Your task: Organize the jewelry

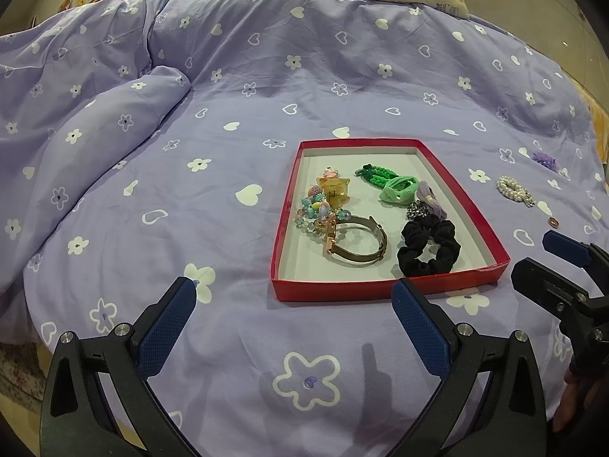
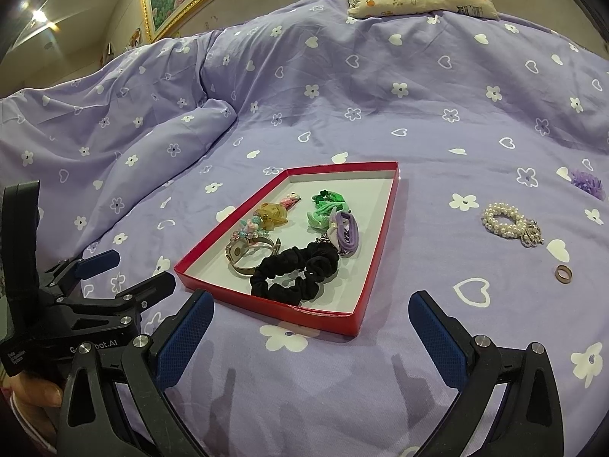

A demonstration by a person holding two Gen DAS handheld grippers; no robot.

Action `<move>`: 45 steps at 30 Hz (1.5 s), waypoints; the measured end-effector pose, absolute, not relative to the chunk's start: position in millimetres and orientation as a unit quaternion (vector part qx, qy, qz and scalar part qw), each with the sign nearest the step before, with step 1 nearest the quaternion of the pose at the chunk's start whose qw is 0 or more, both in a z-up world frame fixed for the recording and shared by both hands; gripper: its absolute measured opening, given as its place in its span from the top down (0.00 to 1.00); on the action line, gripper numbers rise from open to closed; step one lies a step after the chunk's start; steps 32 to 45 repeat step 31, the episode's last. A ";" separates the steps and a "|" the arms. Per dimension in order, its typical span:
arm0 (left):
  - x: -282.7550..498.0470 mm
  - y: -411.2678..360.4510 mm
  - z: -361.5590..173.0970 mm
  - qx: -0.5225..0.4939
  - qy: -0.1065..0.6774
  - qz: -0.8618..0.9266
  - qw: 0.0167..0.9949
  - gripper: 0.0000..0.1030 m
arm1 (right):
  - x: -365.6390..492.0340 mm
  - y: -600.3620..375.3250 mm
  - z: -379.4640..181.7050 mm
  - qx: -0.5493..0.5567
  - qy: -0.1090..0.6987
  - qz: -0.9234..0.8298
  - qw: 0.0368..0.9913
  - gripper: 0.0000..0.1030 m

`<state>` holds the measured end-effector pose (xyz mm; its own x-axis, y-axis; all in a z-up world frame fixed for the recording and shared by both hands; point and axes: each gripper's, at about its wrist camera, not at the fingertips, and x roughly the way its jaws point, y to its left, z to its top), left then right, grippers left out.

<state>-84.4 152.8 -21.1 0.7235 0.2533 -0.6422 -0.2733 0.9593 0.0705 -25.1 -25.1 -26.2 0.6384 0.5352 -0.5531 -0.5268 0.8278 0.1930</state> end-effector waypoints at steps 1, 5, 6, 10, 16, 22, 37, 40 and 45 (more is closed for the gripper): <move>-84.1 152.4 -21.3 -0.015 0.343 0.142 0.928 0.00 | -25.2 -24.9 -25.5 0.007 0.307 0.293 0.905 0.00; -84.4 152.2 -20.4 -0.015 0.343 0.142 0.928 0.00 | -25.9 -23.4 -23.2 0.005 0.306 0.295 0.905 0.00; -84.5 152.2 -20.4 -0.015 0.343 0.142 0.928 0.00 | -26.0 -23.4 -23.2 0.005 0.306 0.295 0.905 0.00; -84.2 151.9 -20.0 -0.016 0.343 0.142 0.928 0.00 | -26.3 -22.7 -22.2 0.005 0.307 0.294 0.905 0.00; -84.0 152.0 -19.7 -0.016 0.343 0.142 0.929 0.00 | -25.2 -24.2 -20.9 0.006 0.305 0.295 0.905 0.00; -83.2 151.3 -18.1 -0.016 0.342 0.142 0.929 0.00 | -25.4 -24.2 -19.7 0.004 0.305 0.296 0.905 0.00; -82.4 146.5 -10.9 -0.017 0.339 0.139 0.930 0.00 | -24.2 -24.9 -18.7 0.004 0.305 0.296 0.905 0.00; -82.4 146.5 -10.9 -0.017 0.339 0.139 0.930 0.00 | -24.2 -24.9 -18.7 0.004 0.305 0.296 0.905 0.00; -82.4 146.5 -10.9 -0.017 0.339 0.139 0.930 0.00 | -24.2 -24.9 -18.7 0.004 0.305 0.296 0.905 0.00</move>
